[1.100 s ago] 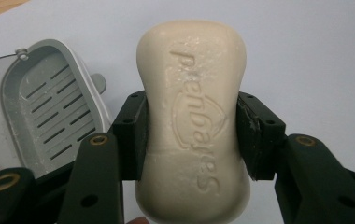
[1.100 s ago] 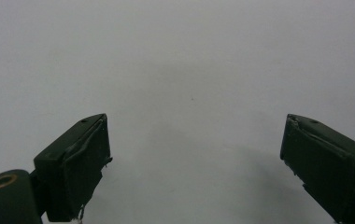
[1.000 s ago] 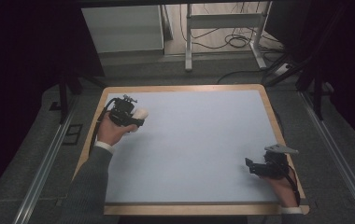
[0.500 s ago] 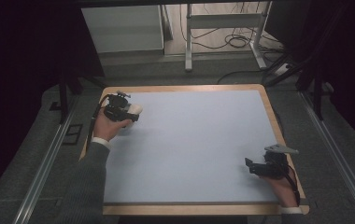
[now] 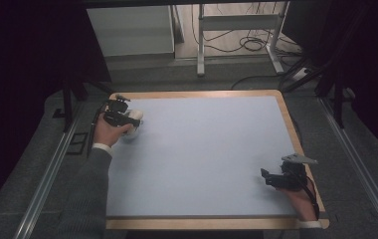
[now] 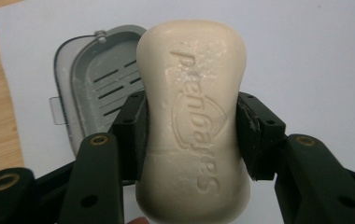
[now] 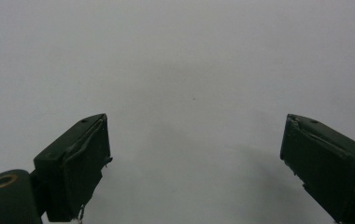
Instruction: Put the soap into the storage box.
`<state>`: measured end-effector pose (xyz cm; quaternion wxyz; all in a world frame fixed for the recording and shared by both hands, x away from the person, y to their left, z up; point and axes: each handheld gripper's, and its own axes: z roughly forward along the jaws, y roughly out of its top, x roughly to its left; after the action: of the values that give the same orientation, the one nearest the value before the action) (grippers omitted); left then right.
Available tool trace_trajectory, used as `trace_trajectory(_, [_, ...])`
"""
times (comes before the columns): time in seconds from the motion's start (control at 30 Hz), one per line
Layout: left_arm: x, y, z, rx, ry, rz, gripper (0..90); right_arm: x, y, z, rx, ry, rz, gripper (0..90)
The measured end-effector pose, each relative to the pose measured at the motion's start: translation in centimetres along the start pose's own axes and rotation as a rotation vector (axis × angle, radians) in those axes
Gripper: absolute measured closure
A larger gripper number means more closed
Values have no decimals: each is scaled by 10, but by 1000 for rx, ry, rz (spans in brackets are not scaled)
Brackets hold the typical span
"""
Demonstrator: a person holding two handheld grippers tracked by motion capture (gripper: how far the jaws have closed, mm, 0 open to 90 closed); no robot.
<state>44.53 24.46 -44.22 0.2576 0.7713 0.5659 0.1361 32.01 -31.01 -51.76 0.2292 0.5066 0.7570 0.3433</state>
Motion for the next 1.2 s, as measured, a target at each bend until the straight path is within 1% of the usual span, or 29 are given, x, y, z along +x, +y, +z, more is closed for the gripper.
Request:
trace_trajectory(0.03, [1,1,1,4,-2,-2,496,0,0,0,0,-1,1,83])
trace_trajectory(0.1, [4,2,2,6,11,-6,496,-1,0,0,2,-3,1,83])
trace_trajectory(0.27, [13,7,7,14,27,-31,496,-1,0,1,5,-2,0,84])
trace_trajectory(0.37, [17,7,13,19,37,-47,496,-1,-1,1,5,-3,1,83])
trace_trajectory(0.43, [18,9,17,33,48,-44,496,-2,-1,1,5,-3,3,83])
trace_trajectory(0.53, [21,11,24,40,44,-55,496,-2,-2,2,6,-5,3,83])
trace_trajectory(0.7, [23,11,35,60,58,-66,496,-3,-2,4,12,-6,1,83])
trace_trajectory(0.8, [23,11,39,64,65,-76,495,-3,-2,4,14,-6,3,83])
trace_trajectory(0.83, [24,11,40,66,68,-69,495,-3,-2,4,14,-7,3,83])
trace_trajectory(0.93, [22,10,43,70,54,-74,494,-3,-2,4,15,-6,1,83])
trace_trajectory(1.03, [21,9,44,56,43,-77,477,-3,-2,5,17,-6,2,83])
trace_trajectory(1.07, [21,10,42,36,35,-85,463,-2,-3,5,17,-7,1,83])
trace_trajectory(1.13, [18,11,38,10,24,-80,412,-2,-2,6,18,-6,0,83])
trace_trajectory(1.2, [15,13,32,-5,21,-63,386,-2,-2,6,20,-5,-2,83])
